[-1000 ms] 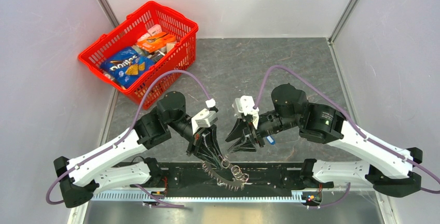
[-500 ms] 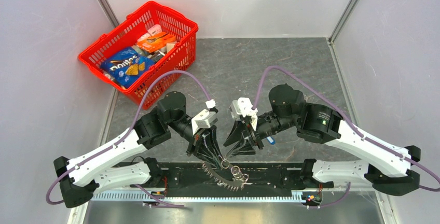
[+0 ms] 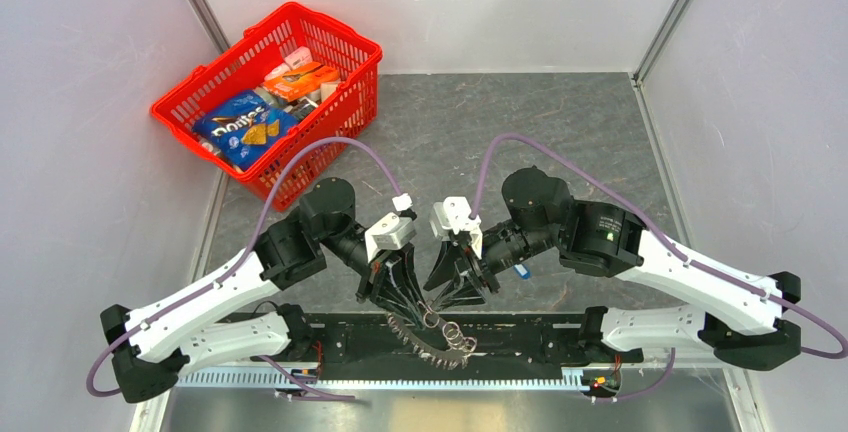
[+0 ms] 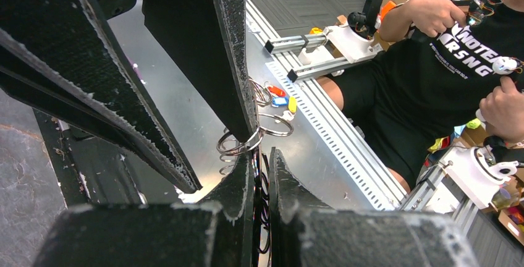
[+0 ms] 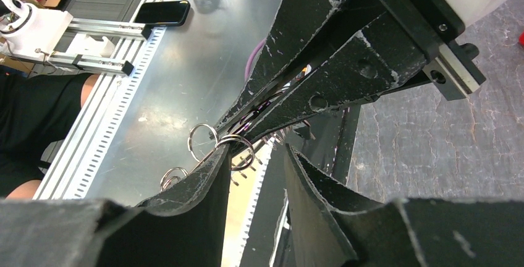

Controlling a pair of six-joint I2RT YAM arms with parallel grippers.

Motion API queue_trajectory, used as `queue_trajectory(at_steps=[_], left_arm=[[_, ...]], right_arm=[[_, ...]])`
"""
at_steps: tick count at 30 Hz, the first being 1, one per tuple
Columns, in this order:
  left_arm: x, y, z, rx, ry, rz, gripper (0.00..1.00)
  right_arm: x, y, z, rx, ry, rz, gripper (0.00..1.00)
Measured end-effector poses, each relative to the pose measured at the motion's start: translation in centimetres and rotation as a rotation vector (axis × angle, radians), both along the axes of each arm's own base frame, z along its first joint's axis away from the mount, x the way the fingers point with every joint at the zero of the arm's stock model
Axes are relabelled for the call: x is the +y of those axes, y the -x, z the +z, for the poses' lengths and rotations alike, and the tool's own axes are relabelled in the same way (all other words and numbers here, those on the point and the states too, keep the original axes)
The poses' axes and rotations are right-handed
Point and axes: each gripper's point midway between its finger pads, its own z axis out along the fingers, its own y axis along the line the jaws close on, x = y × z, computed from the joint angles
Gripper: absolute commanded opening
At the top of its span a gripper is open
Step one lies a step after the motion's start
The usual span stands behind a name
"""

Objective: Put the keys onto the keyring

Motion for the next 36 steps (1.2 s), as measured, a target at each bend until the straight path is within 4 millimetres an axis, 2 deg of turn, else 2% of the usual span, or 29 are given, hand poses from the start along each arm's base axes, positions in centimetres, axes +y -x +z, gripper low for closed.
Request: queue_trajectory(at_steps=[8, 14, 22, 26, 31, 36], left_arm=[[0.2, 0.1, -0.2, 0.002, -0.008, -0.003, 0.02], [0.2, 0.2, -0.2, -0.003, -0.005, -0.005, 0.02], [0.3, 0.3, -0.2, -0.005, -0.003, -0.004, 0.02], [0.3, 0.2, -0.1, -0.011, 0.002, 0.004, 0.02], [0.2, 0.0, 0.0, -0.021, 0.010, 0.023, 0.02], [0.2, -0.4, 0.4, -0.047, 0.029, 0.075, 0.02]], right_arm=[[0.0, 0.6, 0.1, 0.005, -0.005, 0.022, 0.38], [0.1, 1.1, 0.1, 0.012, -0.002, 0.040, 0.16], [0.2, 0.9, 0.2, 0.009, -0.007, 0.019, 0.09], [-0.2, 1.0, 0.6, 0.016, -0.032, -0.008, 0.00], [-0.9, 1.2, 1.2, 0.059, -0.073, -0.057, 0.00], [-0.9, 0.4, 1.4, 0.141, -0.117, -0.158, 0.00]])
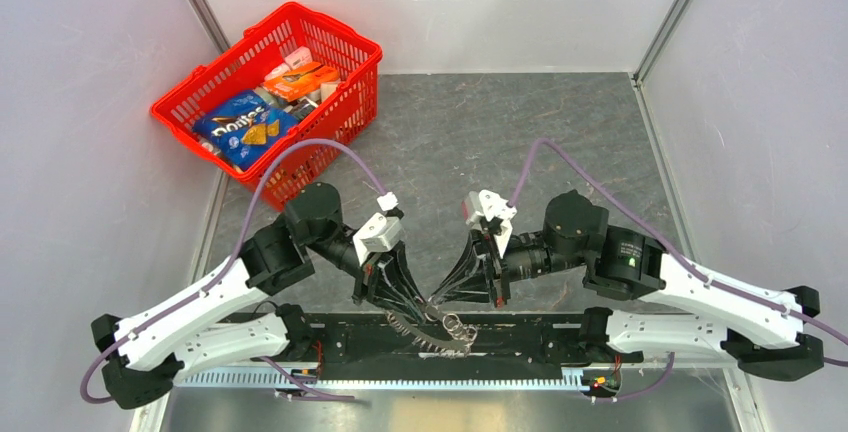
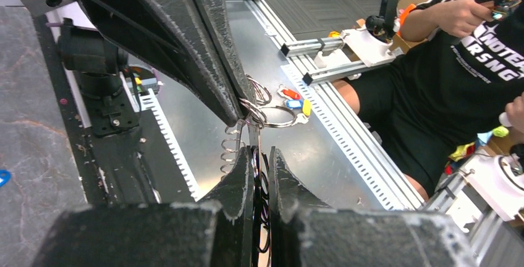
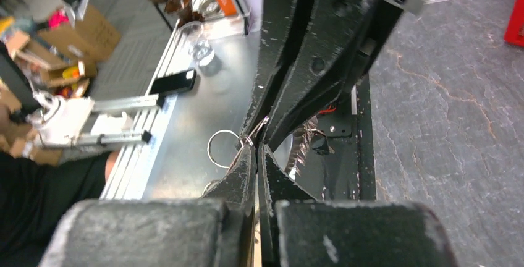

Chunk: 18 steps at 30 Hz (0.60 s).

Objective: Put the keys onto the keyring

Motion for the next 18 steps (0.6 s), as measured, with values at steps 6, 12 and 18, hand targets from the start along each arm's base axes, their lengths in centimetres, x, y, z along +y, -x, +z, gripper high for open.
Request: queue_trajectory(at_steps=[6, 12, 18], left_arm=[[-0.2, -1.1, 0.6, -0.052, 0.039, 0.106, 0.02], [-0.6, -2.0, 1.2, -0.085, 0.075, 0.163, 0.02], [-0.6, -2.3, 1.5, -0.097, 0.089, 0.190, 0.02]], right_arm=[[-0.2, -1.4, 0.6, 0.120, -0.097, -0.146, 0.00], [-0.7, -2.1, 1.2, 0.185, -0.153, -0.221, 0.00], [-0.7, -2.4, 1.5, 0.203, -0.184, -0.242, 0.00]])
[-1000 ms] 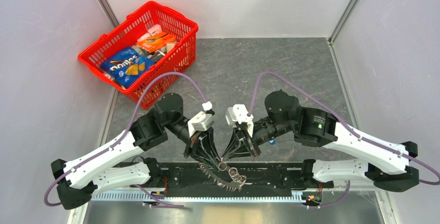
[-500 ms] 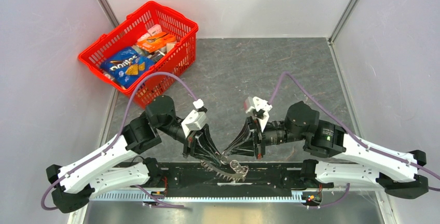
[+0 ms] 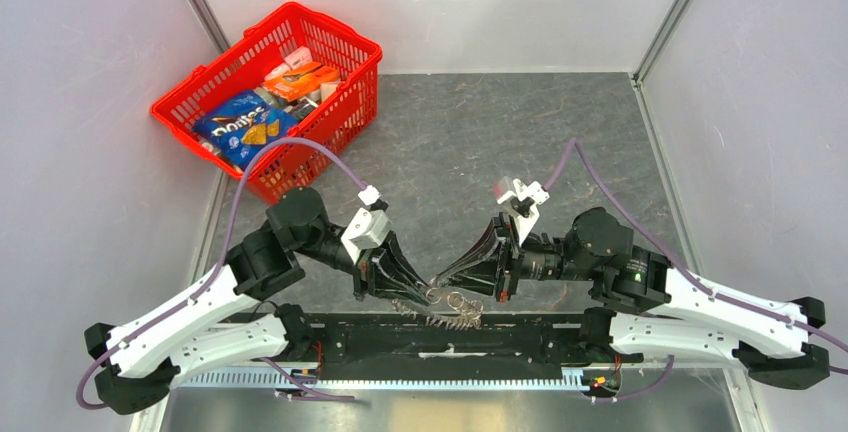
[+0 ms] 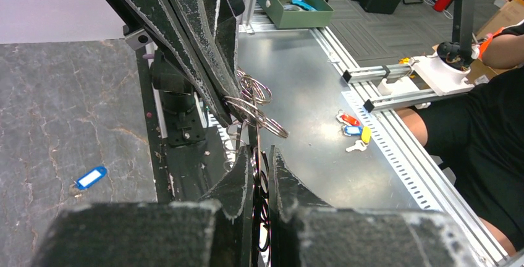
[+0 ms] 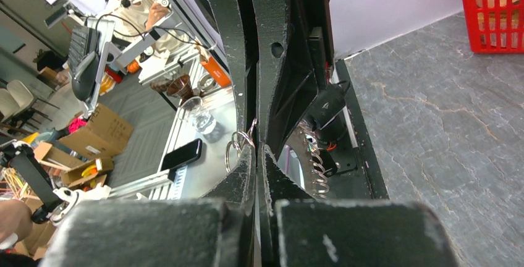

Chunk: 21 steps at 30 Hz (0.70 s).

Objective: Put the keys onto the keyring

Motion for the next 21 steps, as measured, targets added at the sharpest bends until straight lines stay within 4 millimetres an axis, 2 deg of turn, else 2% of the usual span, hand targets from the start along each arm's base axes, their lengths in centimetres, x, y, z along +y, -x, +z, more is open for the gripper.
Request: queue_trajectory(at_steps=[10, 17, 21], left_arm=[[-0.1, -0.8, 0.0, -0.011, 0.007, 0.056, 0.02], [0.1, -2.0, 0.3, -0.040, 0.055, 0.158, 0.02], [0.7, -1.9, 0.5, -0.055, 0.083, 0.182, 0.02]], right_arm=[[-0.6, -0.7, -0.1, 0.039, -0.097, -0.055, 0.00], [-0.6, -1.8, 0.1, 0.105, -0.181, -0.118, 0.00], [-1.0, -2.9, 2.1, 0.138, -0.297, -0.169, 0.00]])
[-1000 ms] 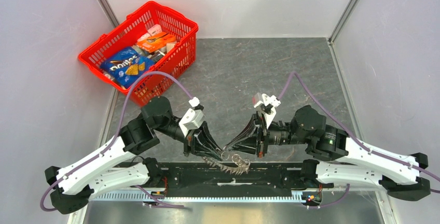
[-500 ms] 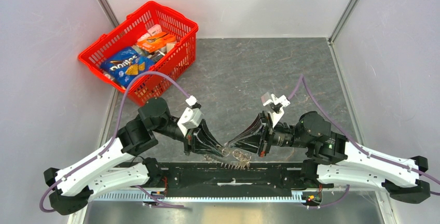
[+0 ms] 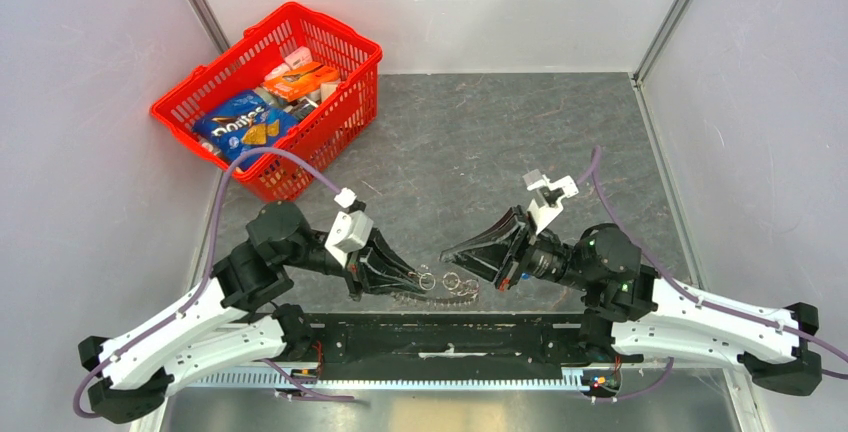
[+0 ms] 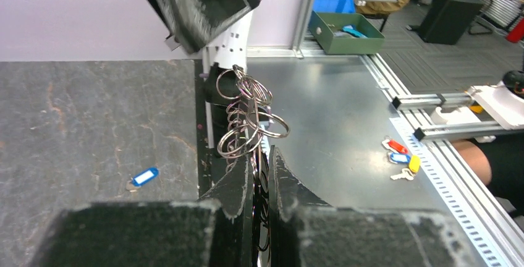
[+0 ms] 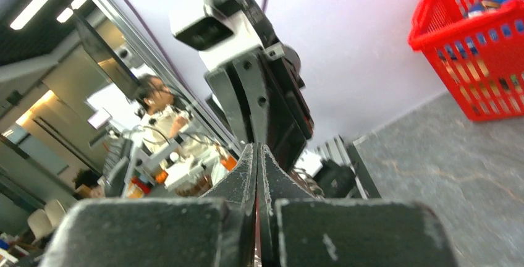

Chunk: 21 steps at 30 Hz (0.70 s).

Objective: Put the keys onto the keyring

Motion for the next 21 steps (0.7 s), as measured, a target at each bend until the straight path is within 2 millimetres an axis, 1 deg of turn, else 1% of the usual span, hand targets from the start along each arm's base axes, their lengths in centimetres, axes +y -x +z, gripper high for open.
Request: queue_trajectory(at_steps=[3, 5, 6, 9, 11, 13, 15, 17, 20, 21], left_arm=[[0.2, -0.3, 0.4, -0.014, 0.024, 0.025, 0.02], [0.3, -0.2, 0.7, -0.020, 0.035, 0.027, 0.02], [0.3, -0.2, 0.8, -0.022, 0.038, 0.026, 0.02], [0.4, 0.2, 0.7, -0.024, 0.037, 0.005, 0.02], [0.4, 0.7, 0.6, -0.020, 0.025, -0.031, 0.02], [0.4, 1.2, 0.4, -0.014, 0.012, -0.070, 0.02], [0.3, 1.7, 0.2, -0.008, -0.002, -0.109, 0.02], [0.3, 2.1, -0.2, 0.004, -0.020, -0.147, 0.02], [0.3, 2.7, -0.9, 0.023, -0.048, -0.199, 0.02], [0.3, 2.9, -1.0, 0.027, -0.053, -0.212, 0.02]], right_arm=[[-0.2, -0.1, 1.8, -0.005, -0.077, -0.007, 0.00], [-0.1, -0.1, 2.1, -0.012, -0.085, -0.004, 0.00], [0.1, -0.2, 2.1, -0.019, -0.075, -0.005, 0.03], [0.6, -0.4, 2.1, -0.052, -0.005, -0.020, 0.21], [0.7, -0.6, 2.8, -0.092, 0.045, -0.035, 0.30], [0.5, -0.5, 4.0, -0.150, 0.091, -0.043, 0.35], [0.5, -0.3, 4.9, -0.208, 0.142, -0.036, 0.38], [0.6, 0.0, 5.6, -0.272, 0.191, -0.018, 0.39], [1.1, 0.4, 5.7, -0.367, 0.302, 0.026, 0.40], [1.3, 0.6, 5.4, -0.398, 0.343, 0.047, 0.40]])
